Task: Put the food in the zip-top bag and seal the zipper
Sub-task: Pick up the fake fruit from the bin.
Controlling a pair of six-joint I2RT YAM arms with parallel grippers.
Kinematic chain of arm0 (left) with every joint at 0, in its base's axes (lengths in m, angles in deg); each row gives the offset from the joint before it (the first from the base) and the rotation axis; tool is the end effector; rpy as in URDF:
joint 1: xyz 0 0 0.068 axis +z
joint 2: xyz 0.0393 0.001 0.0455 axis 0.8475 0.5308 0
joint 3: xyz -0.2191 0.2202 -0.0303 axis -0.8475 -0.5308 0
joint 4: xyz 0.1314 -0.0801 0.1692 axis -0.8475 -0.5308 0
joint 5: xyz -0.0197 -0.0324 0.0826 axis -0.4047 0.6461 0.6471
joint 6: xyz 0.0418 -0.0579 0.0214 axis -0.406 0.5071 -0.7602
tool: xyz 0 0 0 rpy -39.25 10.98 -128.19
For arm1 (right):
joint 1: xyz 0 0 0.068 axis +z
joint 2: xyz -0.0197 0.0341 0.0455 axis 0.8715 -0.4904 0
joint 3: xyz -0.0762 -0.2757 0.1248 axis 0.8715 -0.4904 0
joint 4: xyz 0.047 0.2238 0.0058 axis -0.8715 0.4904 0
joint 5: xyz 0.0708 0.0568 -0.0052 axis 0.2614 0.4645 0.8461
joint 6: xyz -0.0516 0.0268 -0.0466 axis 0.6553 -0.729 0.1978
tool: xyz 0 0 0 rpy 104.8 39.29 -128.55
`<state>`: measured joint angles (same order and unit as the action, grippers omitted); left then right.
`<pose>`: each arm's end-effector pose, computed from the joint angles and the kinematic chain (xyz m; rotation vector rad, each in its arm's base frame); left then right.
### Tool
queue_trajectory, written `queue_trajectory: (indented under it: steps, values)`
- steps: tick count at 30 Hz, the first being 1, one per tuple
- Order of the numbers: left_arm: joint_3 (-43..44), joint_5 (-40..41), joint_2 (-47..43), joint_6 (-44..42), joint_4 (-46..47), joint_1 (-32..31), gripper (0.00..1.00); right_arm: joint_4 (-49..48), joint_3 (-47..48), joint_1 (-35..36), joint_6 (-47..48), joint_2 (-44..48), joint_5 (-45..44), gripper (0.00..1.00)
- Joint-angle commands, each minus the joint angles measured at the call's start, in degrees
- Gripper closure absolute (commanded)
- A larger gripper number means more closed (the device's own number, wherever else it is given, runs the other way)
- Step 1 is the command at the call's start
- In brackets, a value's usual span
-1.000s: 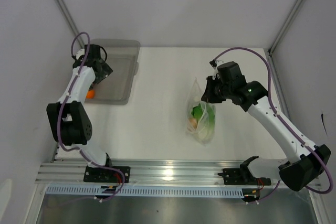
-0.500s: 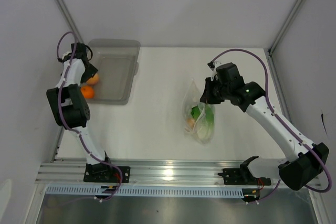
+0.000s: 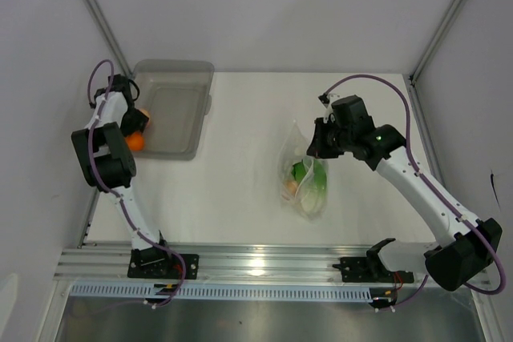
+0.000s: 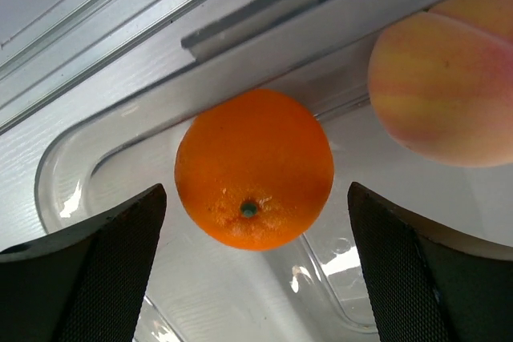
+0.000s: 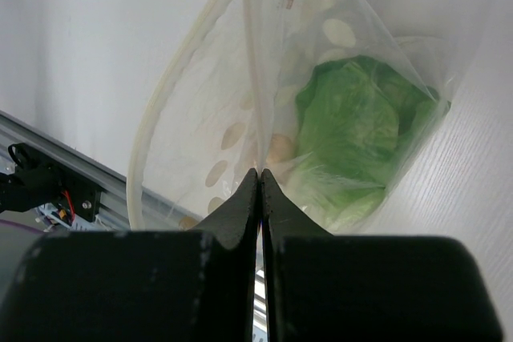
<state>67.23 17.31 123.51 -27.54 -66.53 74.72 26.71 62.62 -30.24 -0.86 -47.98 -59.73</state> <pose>0.3931 0.1426 0.2358 -1.3822 2.3756 0.4300 0.1970 0.1263 0.3692 -0.2877 2.3980 0.5976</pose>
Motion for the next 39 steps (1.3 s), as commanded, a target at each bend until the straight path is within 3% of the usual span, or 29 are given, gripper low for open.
queue_trajectory:
  steps: [1,15,20,27,34,39]
  values:
    - [0.1,-1.3,0.9,1.9,-0.7,1.6,0.05,-1.0,0.2,-0.5,1.1,1.1,0.8,1.0]
    - [2.0,-5.4,4.3,2.4,-1.6,3.0,0.09,-1.1,0.3,-0.9,0.6,0.8,1.5,1.0]
    - [2.2,-6.1,3.8,1.9,-1.1,3.1,0.21,-0.5,0.8,-0.8,0.3,1.1,1.4,1.0]
    - [0.8,-7.9,1.9,1.3,-0.2,3.0,0.51,0.6,2.2,-0.2,-1.0,1.5,0.5,1.0]
    - [-4.7,-15.4,-4.8,2.0,4.1,2.5,0.57,1.2,2.6,-0.3,-1.7,0.7,-0.5,1.0]
    - [-6.9,-20.5,-9.6,2.7,5.4,-0.6,0.56,1.1,2.7,-0.4,-2.5,0.1,-1.0,1.0]
